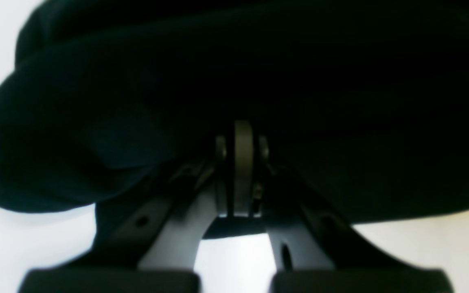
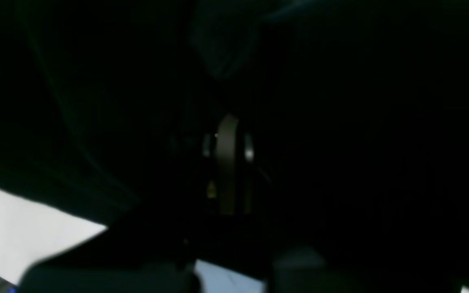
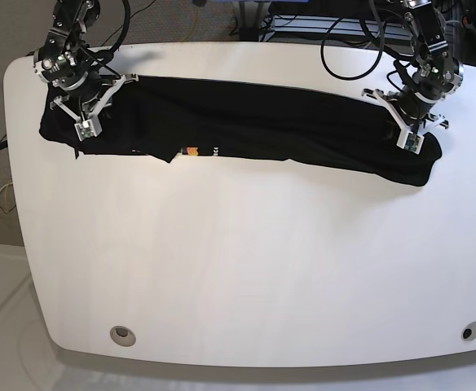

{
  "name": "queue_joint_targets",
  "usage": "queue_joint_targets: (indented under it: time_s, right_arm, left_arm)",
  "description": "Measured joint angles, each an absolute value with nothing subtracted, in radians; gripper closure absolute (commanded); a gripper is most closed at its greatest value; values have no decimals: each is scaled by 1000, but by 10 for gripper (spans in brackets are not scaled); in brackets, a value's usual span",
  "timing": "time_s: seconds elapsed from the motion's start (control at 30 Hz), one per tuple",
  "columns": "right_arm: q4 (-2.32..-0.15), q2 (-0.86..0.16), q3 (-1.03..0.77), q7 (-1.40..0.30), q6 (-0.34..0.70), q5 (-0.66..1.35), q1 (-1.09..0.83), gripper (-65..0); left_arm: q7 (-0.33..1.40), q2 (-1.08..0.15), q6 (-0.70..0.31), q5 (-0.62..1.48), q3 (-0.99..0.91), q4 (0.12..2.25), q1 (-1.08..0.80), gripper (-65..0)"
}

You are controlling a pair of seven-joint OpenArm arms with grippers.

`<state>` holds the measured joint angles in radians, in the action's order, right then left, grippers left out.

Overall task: Fold the T-shirt properly
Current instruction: 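Lower the strip onto the table with both grippers, pressing it flat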

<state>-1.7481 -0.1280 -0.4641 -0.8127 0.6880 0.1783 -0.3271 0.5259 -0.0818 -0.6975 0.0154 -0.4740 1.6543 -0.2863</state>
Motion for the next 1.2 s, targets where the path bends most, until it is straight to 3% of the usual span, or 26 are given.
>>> queue_joint_targets:
  time_s: [0.7,1.2]
  right_arm:
    - [-1676,-125,-299,-826,692,171,-183,0]
    - [-1527,-144,-317,-682,709,218,-142,0]
  left_arm:
    - [526,-156,-697,14,-488,1647,-241,0]
    - [530,-156,-700,11,-488,1592,-205,0]
